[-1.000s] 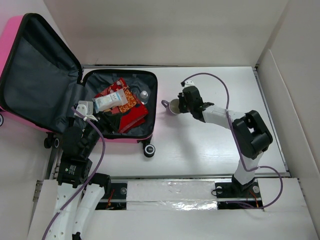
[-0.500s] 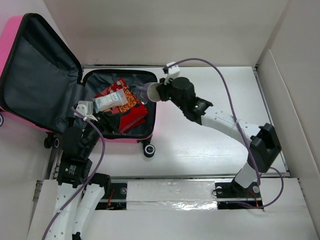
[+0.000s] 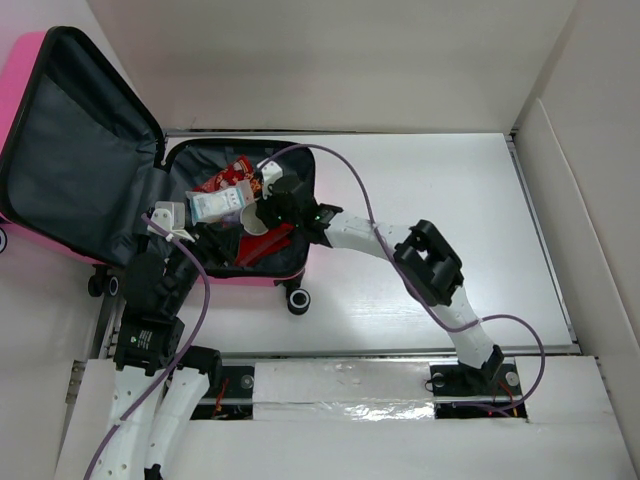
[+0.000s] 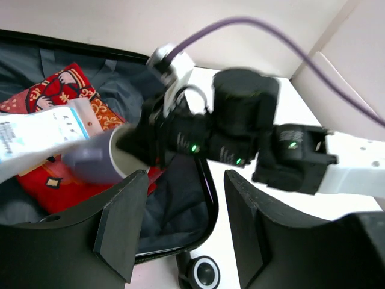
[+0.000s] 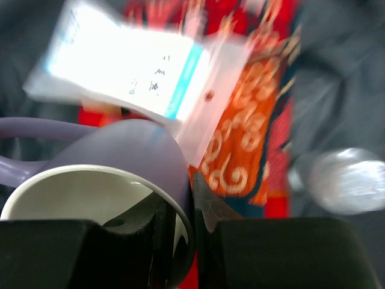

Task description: Pack the luggage

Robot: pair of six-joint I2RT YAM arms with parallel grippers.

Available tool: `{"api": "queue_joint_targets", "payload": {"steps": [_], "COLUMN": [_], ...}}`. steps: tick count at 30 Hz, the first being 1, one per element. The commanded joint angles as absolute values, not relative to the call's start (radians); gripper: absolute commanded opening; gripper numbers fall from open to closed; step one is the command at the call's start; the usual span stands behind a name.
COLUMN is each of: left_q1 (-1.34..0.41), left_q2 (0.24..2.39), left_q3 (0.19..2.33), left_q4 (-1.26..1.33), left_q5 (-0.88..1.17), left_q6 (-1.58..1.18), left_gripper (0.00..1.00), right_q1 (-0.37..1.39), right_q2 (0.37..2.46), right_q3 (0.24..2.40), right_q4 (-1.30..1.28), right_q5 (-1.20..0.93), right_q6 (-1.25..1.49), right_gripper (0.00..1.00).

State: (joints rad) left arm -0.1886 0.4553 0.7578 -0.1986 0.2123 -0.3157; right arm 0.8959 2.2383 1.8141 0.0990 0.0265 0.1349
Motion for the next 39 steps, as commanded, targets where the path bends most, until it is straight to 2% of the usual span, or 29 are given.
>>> {"api": "queue_joint_targets", "payload": {"steps": [1, 4, 7, 8, 11, 14, 17, 21, 23, 25, 26, 28, 29, 30, 34, 39], "left_q1": [-0.192, -0.192, -0.192, -0.192, -0.170, -0.149, -0.149, -0.149, -0.149, -0.149, -0.149, -0.149, -0.149, -0.149, -0.149, -0.149], "left_q2": [0.448, 0.454, 0.457, 0.460, 0.465, 0.474, 0.492, 0.505, 0.514, 0.525, 0.528, 0.537, 0.537, 0.537, 0.534, 0.577], "left_q3": [0.775, 0.775, 0.772, 0.772, 0.772, 0.770, 0.770, 0.770, 0.775, 0.776, 0.776, 0.776, 0.776, 0.775, 0.782, 0.822], "left_q4": [-0.153, -0.150, -0.147, -0.147, -0.144, -0.141, -0.141, -0.141, -0.147, -0.144, -0.143, -0.144, -0.146, -0.143, -0.138, -0.193], "left_q5": [0.212, 0.215, 0.219, 0.222, 0.221, 0.221, 0.203, 0.147, 0.106, 0.069, 0.057, 0.014, 0.009, -0.032, -0.151, -0.360], "left_q6": [-0.319, -0.321, -0.321, -0.321, -0.322, -0.325, -0.325, -0.327, -0.328, -0.334, -0.339, -0.369, -0.392, -0.415, -0.503, -0.597], "left_gripper": [0.50, 0.50, 0.50, 0.50, 0.50, 0.50, 0.50, 0.50, 0.50, 0.49, 0.49, 0.47, 0.45, 0.44, 0.40, 0.33], "right_q1": [0.922, 0.922, 0.910, 0.901, 0.900, 0.900, 0.900, 0.882, 0.858, 0.847, 0.847, 0.838, 0.838, 0.838, 0.816, 0.807], "right_q2": [2.189, 2.213, 2.247, 2.243, 2.173, 2.097, 2.053, 1.956, 1.869, 1.765, 1.726, 1.649, 1.572, 1.531, 1.349, 1.065], "right_q3": [1.838, 1.786, 1.805, 1.799, 1.738, 1.709, 1.698, 1.629, 1.588, 1.510, 1.484, 1.392, 1.355, 1.320, 1.178, 0.888], "right_q4": [0.227, 0.253, 0.203, 0.199, 0.239, 0.227, 0.209, 0.202, 0.212, 0.224, 0.225, 0.219, 0.219, 0.216, 0.160, 0.224], "right_q5": [-0.101, -0.138, -0.169, -0.164, -0.132, -0.092, -0.081, -0.090, -0.107, -0.126, -0.126, -0.118, -0.112, -0.109, -0.035, -0.043], "right_q6": [0.159, 0.187, 0.210, 0.210, 0.204, 0.173, 0.158, 0.161, 0.172, 0.179, 0.179, 0.170, 0.163, 0.150, 0.115, 0.150], "right_gripper": [0.00, 0.01, 0.17, 0.31, 0.50, 0.60, 0.67, 0.67, 0.66, 0.59, 0.42, 0.21, 0.04, 0.00, 0.00, 0.00]}}
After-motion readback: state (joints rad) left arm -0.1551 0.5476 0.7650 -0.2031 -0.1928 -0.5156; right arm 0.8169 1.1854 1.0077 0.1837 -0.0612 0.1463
